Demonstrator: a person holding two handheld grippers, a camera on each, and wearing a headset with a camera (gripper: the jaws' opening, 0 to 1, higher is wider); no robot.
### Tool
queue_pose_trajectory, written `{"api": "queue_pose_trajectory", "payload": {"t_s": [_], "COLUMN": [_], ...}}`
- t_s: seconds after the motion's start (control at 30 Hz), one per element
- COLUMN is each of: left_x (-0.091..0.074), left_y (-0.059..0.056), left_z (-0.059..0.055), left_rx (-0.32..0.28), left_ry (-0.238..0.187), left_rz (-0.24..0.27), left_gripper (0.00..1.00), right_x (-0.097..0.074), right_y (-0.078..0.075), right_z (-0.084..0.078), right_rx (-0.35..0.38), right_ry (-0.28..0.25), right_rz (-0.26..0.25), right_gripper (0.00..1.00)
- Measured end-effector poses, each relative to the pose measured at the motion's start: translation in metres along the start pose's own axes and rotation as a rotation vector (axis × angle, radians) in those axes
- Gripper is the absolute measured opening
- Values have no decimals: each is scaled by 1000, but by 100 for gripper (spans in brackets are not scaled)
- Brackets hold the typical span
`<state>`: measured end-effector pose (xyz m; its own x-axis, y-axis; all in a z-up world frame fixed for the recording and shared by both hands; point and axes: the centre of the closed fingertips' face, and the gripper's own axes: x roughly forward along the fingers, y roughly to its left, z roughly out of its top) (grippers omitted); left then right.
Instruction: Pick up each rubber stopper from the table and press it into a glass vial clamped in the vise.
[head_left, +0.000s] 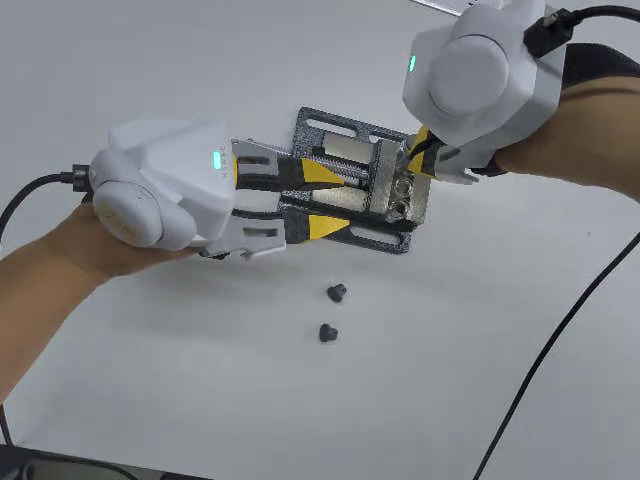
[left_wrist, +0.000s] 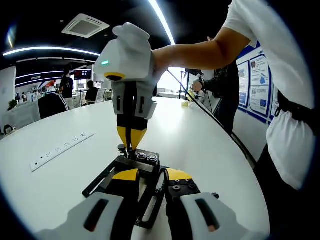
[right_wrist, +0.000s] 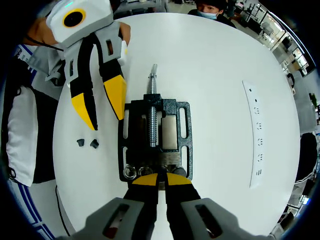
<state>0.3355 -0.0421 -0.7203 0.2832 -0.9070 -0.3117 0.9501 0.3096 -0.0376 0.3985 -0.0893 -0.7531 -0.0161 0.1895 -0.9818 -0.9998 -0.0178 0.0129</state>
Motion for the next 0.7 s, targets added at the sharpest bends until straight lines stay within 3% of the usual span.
{"api": "queue_pose_trajectory", "payload": {"t_s": [0.4,0.7], "left_x": [-4,-6], "left_y": [-1,-5], "left_z": [0,-1], "left_rx": [1,0], "left_ry": [18,28], "left_rz": [14,16], "left_gripper": [16,16], "right_x": [-1,-8], "right_y": [2,8], "right_z": [0,2], "right_rx": [10,33], "right_ry": [-54,-98], "right_rz": [-17,-32], "right_gripper": [4,9]}}
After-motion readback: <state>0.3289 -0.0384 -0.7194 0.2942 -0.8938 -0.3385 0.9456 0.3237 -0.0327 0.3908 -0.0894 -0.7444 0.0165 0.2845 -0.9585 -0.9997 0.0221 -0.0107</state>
